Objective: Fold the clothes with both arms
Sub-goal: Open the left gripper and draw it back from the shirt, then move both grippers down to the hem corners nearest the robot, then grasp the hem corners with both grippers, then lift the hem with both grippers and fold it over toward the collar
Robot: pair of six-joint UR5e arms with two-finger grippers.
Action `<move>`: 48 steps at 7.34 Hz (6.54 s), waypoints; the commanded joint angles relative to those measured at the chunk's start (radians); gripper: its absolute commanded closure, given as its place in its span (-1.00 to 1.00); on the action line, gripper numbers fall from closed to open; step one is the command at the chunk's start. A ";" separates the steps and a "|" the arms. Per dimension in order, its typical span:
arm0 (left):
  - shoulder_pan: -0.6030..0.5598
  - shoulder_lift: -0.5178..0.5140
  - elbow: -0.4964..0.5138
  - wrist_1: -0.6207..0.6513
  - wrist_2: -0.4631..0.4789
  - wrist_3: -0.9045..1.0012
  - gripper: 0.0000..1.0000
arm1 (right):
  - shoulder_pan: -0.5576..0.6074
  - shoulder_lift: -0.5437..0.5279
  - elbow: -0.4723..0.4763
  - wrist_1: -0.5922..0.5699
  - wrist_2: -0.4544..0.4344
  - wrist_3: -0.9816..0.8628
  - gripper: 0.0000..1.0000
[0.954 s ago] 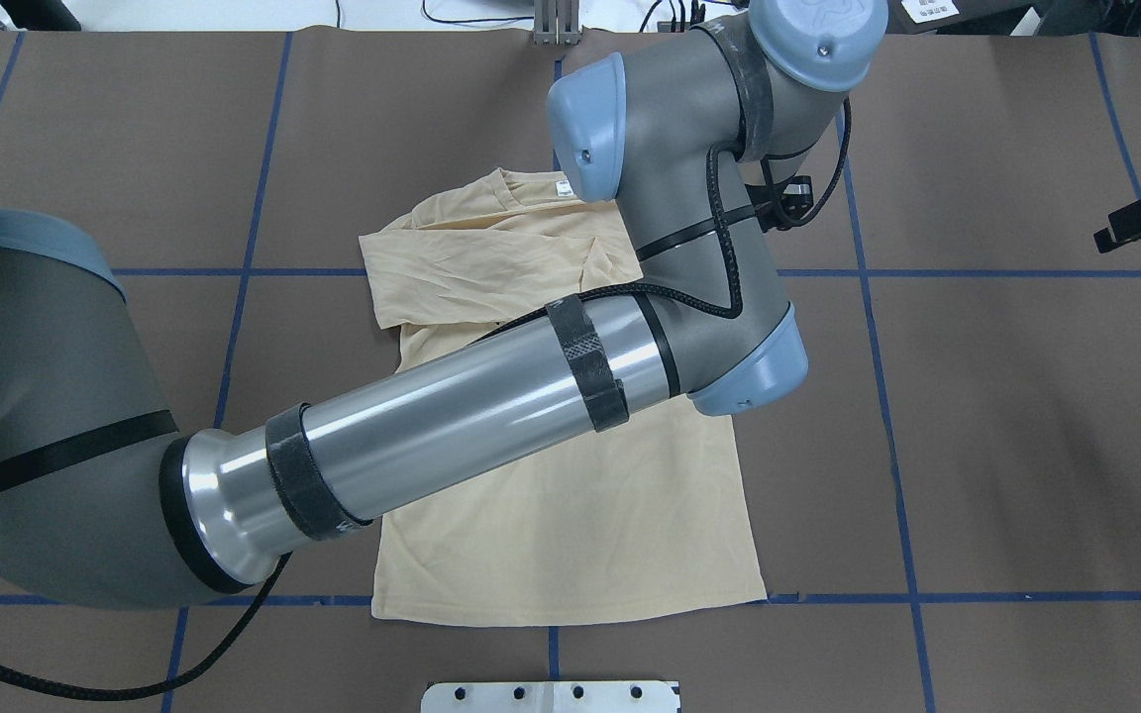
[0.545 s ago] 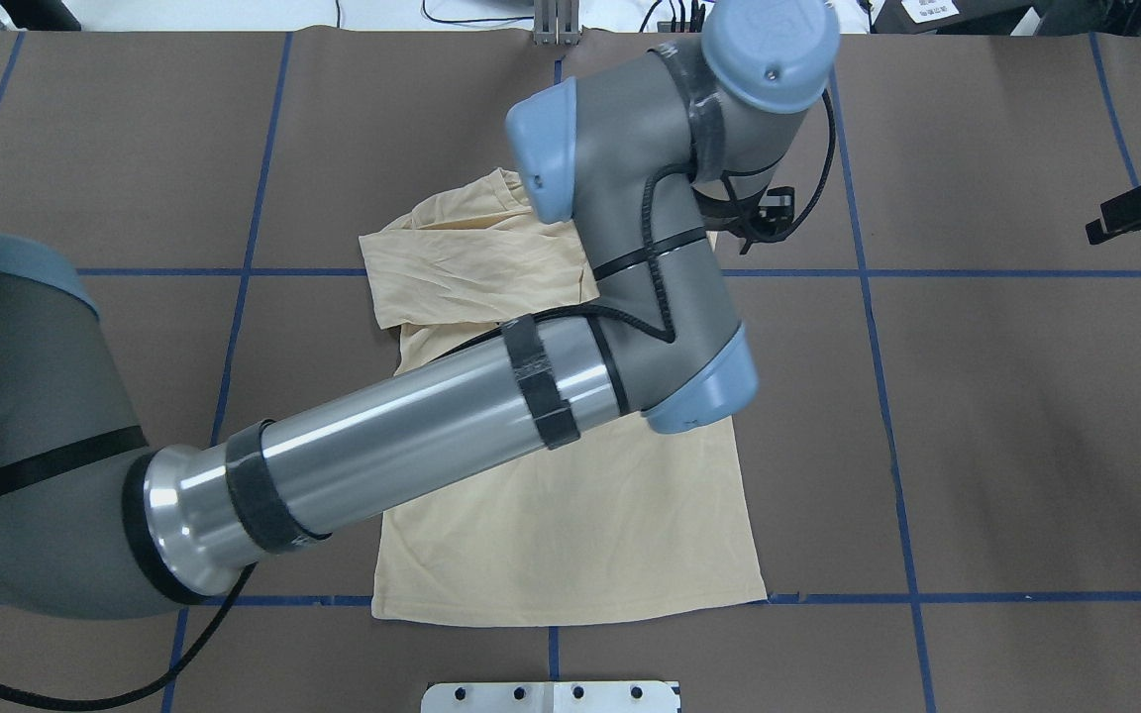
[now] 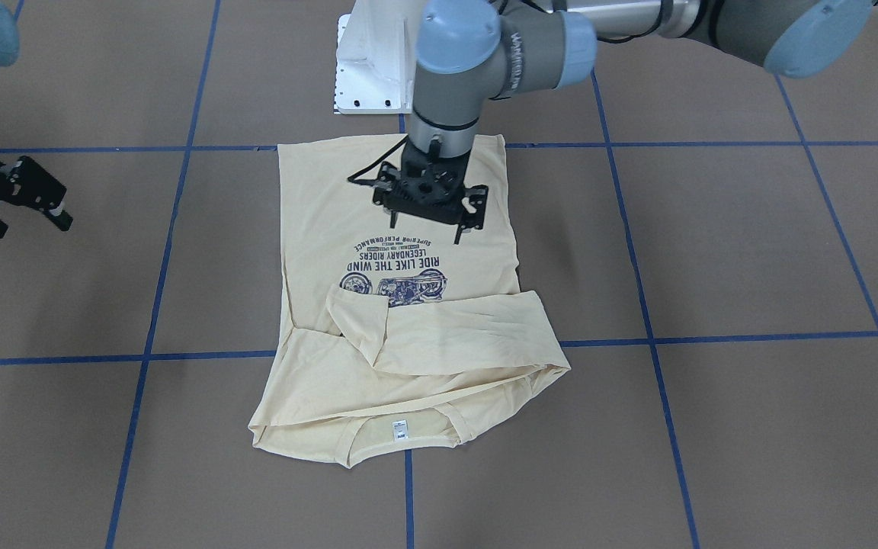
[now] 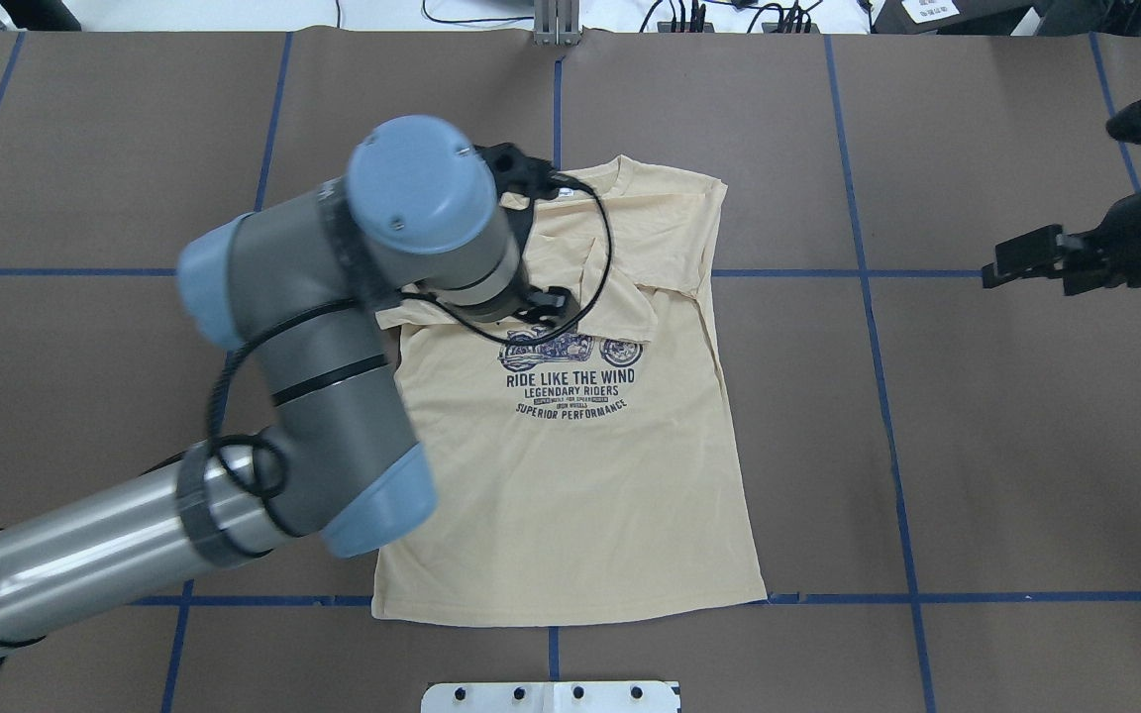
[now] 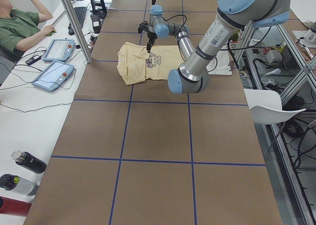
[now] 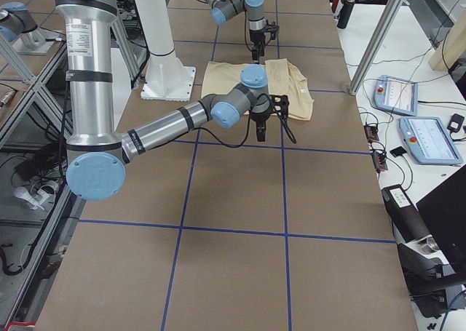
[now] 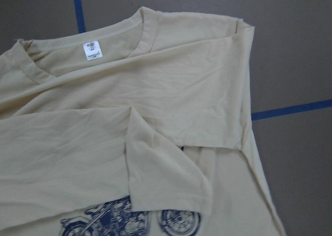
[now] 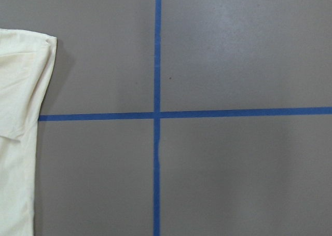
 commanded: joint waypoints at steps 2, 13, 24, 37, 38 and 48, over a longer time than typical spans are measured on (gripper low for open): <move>0.019 0.362 -0.270 -0.167 -0.002 0.018 -1.00 | -0.379 -0.012 0.130 0.004 -0.307 0.370 -1.00; 0.404 0.592 -0.239 -0.493 0.179 -0.522 -0.05 | -0.673 -0.014 0.160 -0.004 -0.558 0.566 -1.00; 0.421 0.586 -0.236 -0.486 0.173 -0.522 1.00 | -0.794 -0.005 0.155 -0.007 -0.677 0.660 -1.00; 0.423 0.570 -0.241 -0.489 0.165 -0.524 1.00 | -0.985 0.074 0.048 -0.079 -0.895 0.793 0.51; 0.423 0.570 -0.242 -0.487 0.165 -0.524 1.00 | -0.985 0.075 0.048 -0.079 -0.895 0.793 0.58; 0.342 0.555 -0.755 -0.161 -0.169 -0.518 1.00 | -0.818 0.110 0.659 -0.548 -0.492 0.803 1.00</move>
